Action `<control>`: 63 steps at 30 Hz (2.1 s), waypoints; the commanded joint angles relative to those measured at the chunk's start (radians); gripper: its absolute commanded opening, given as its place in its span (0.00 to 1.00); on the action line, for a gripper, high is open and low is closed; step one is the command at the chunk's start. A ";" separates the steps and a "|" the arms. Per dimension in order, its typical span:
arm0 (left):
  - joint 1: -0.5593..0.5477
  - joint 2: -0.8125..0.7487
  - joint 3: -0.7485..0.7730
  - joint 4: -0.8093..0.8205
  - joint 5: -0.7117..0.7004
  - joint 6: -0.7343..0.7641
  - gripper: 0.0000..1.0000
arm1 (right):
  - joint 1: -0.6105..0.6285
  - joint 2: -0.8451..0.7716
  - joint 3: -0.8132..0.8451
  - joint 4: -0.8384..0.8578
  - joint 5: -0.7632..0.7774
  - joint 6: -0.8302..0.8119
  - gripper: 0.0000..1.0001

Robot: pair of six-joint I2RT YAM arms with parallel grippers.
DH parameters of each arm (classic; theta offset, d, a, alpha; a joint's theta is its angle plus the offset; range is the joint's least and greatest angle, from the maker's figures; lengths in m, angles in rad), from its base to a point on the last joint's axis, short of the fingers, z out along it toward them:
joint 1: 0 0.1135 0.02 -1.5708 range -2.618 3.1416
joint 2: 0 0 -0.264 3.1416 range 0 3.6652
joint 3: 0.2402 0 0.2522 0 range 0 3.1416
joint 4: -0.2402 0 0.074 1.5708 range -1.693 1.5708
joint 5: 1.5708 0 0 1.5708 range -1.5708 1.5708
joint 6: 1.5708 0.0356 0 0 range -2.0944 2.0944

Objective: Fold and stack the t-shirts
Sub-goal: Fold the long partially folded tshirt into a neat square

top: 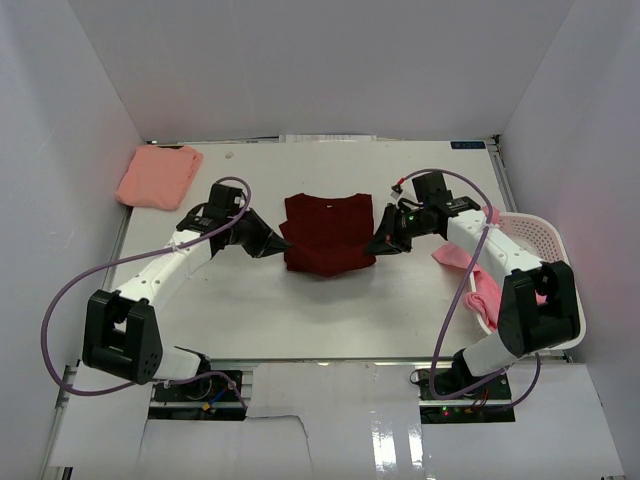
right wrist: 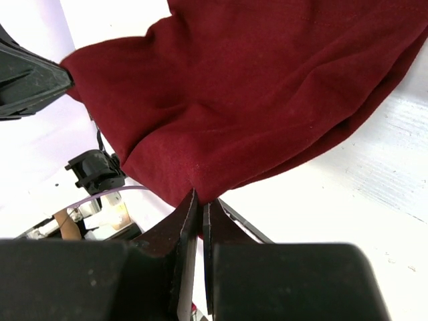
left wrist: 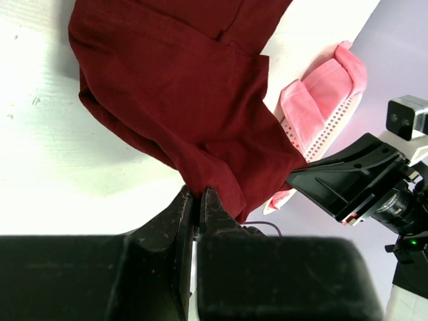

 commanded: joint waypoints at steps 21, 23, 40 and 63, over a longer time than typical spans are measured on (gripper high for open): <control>-0.036 -0.392 -0.256 -0.096 0.016 -0.091 0.00 | 0.037 -0.383 -0.346 0.033 0.000 0.085 0.08; -0.045 -0.409 -0.259 -0.107 0.013 -0.101 0.00 | 0.044 -0.418 -0.365 0.022 0.004 0.096 0.08; -0.119 -0.398 -0.184 -0.122 -0.040 -0.164 0.00 | 0.063 -0.348 -0.222 -0.021 0.015 0.076 0.08; 0.081 -0.101 -0.002 -0.042 0.079 -0.033 0.00 | -0.057 -0.090 0.020 -0.046 -0.060 -0.013 0.08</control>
